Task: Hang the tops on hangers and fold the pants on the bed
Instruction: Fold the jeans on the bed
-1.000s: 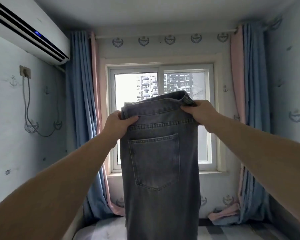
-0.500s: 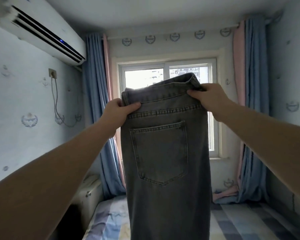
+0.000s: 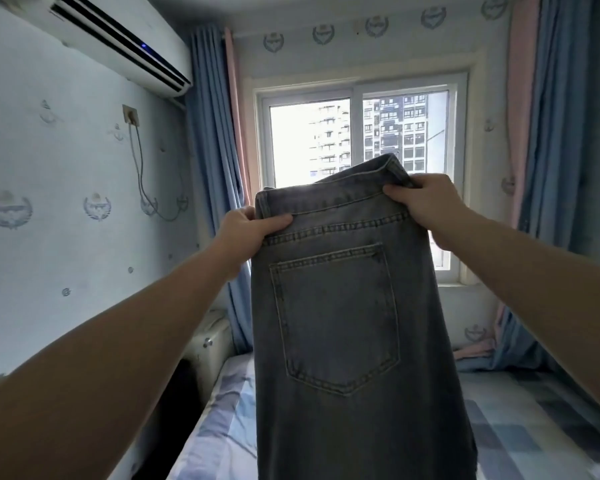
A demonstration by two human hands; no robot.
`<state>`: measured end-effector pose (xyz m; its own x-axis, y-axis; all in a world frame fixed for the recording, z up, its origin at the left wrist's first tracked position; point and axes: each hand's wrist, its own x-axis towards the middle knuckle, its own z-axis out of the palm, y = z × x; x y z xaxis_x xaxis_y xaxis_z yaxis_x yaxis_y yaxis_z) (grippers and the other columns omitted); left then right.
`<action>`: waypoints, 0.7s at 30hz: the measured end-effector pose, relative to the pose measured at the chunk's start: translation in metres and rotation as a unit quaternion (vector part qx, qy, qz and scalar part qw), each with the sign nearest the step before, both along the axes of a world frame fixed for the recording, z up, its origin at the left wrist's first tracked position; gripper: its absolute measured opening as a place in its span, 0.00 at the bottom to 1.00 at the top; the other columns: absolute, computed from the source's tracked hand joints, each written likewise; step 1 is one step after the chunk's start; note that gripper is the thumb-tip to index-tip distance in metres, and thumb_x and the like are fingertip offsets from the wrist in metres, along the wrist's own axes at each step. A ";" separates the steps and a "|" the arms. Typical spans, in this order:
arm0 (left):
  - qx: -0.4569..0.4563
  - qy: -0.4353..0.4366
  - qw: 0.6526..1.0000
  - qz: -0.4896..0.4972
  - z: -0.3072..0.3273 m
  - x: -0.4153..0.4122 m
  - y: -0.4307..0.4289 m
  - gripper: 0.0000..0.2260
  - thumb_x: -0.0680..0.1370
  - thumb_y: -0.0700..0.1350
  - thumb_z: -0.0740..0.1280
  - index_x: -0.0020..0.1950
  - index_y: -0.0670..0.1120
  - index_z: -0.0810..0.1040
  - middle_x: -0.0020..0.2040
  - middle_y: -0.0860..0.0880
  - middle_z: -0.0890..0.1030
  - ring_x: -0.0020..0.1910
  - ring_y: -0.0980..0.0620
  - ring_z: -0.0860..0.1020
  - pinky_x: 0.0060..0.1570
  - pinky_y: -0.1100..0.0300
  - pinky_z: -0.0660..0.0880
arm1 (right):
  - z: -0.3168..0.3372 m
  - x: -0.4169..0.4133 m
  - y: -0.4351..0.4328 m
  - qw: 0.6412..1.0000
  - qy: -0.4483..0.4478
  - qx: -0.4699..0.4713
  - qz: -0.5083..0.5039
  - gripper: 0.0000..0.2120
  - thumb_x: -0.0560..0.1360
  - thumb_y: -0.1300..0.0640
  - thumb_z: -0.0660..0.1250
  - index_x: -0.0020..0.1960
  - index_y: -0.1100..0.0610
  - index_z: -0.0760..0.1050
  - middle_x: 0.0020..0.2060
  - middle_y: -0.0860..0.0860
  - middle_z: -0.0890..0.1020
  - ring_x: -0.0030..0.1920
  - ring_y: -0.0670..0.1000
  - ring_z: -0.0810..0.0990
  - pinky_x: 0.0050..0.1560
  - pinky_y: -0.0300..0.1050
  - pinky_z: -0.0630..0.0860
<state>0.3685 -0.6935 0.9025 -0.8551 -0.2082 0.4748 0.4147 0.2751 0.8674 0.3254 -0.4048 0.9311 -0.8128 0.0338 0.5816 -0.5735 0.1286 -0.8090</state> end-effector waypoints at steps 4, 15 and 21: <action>0.015 -0.040 0.999 0.004 -0.048 -0.025 -0.026 0.20 0.68 0.52 0.81 0.54 0.44 0.84 0.45 0.50 0.88 0.43 0.53 0.86 0.39 0.64 0.80 | -0.044 -0.030 -0.023 0.999 -0.039 -0.001 0.021 0.03 0.73 0.58 0.76 0.42 0.53 0.83 0.33 0.45 0.86 0.32 0.43 0.83 0.33 0.34 0.79; 0.079 -0.212 0.974 0.009 -0.257 -0.174 -0.128 0.16 0.71 0.36 0.78 0.57 0.36 0.82 0.51 0.42 0.86 0.44 0.49 0.84 0.48 0.57 0.81 | -0.241 -0.189 -0.135 0.976 -0.199 0.088 0.026 0.01 0.74 0.63 0.74 0.44 0.60 0.83 0.39 0.52 0.84 0.36 0.49 0.80 0.40 0.42 0.77; 0.082 -0.319 0.943 0.053 -0.424 -0.319 -0.196 0.13 0.72 0.33 0.76 0.55 0.31 0.81 0.48 0.40 0.84 0.47 0.46 0.81 0.47 0.57 0.81 | -0.412 -0.340 -0.207 0.939 -0.305 0.161 -0.022 0.07 0.72 0.54 0.77 0.38 0.55 0.83 0.35 0.51 0.84 0.35 0.48 0.75 0.38 0.45 0.69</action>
<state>0.0500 -0.8897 0.4782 -0.9264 -0.3335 -0.1747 -0.2275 0.1263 0.9656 -0.0148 -0.6118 0.5190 -0.9997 -0.0234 -0.0048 -0.0059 0.4354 -0.9002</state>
